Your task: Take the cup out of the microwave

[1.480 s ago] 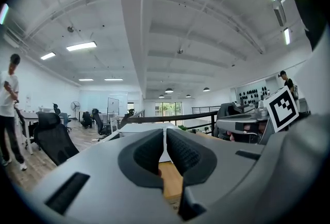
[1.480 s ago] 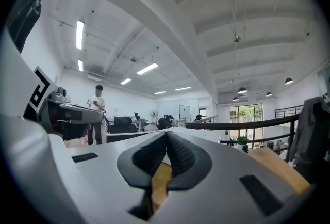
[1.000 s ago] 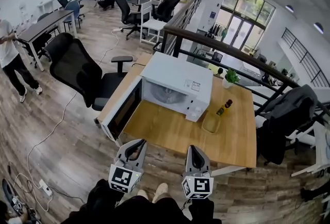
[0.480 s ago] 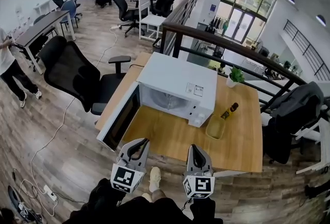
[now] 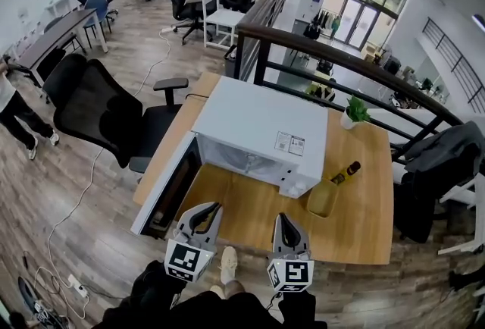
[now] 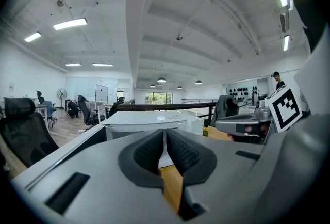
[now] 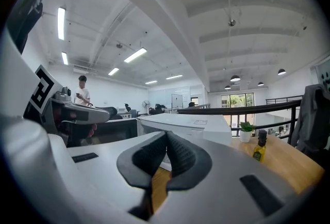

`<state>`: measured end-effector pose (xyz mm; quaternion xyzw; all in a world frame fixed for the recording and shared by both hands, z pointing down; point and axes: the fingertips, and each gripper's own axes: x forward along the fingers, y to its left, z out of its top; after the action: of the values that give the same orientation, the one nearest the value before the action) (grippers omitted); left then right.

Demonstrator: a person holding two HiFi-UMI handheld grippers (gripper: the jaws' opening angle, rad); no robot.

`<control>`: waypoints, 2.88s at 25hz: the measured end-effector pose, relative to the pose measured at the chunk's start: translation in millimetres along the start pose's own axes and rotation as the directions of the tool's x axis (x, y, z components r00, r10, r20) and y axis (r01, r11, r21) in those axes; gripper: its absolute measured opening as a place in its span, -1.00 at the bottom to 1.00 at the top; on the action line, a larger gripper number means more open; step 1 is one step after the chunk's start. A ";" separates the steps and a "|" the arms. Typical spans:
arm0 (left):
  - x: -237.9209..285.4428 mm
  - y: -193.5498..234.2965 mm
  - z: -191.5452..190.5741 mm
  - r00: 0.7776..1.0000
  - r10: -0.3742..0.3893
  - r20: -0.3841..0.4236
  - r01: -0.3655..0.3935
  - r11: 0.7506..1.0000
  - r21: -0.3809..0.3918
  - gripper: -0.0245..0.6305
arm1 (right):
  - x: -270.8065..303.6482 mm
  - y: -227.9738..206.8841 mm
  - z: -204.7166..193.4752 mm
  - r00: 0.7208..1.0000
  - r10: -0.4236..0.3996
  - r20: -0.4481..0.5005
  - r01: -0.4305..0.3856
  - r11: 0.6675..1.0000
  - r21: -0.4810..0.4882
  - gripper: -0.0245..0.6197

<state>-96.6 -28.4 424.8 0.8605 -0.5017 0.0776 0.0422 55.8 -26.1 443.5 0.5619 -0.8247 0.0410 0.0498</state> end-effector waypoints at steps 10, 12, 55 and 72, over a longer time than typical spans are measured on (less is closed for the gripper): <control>63.5 25.3 -24.7 0.998 -0.013 -0.066 0.011 0.999 -0.030 -0.81 | 60.2 -22.2 -26.7 0.998 0.017 -0.063 -0.016 1.000 0.021 -0.88; 76.1 29.4 -30.3 0.997 -0.017 -0.076 0.014 0.999 -0.032 -0.81 | 71.3 -25.3 -32.7 0.997 0.019 -0.076 -0.017 0.999 0.027 -0.88; 246.2 33.6 -144.9 0.922 -0.264 -0.284 0.233 0.963 -0.138 -0.35 | 167.4 -75.9 -118.3 0.970 0.046 -0.238 -0.026 0.996 0.089 -0.88; 272.2 16.4 -158.9 0.902 -0.308 -0.301 0.278 0.950 -0.139 -0.39 | 170.3 -76.7 -135.1 0.962 0.069 -0.263 -0.037 0.991 0.125 -0.88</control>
<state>6.6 -245.9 629.0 0.8993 -0.3560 0.1852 0.1740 70.2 -194.5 600.2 0.5307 -0.8215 0.1667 0.1254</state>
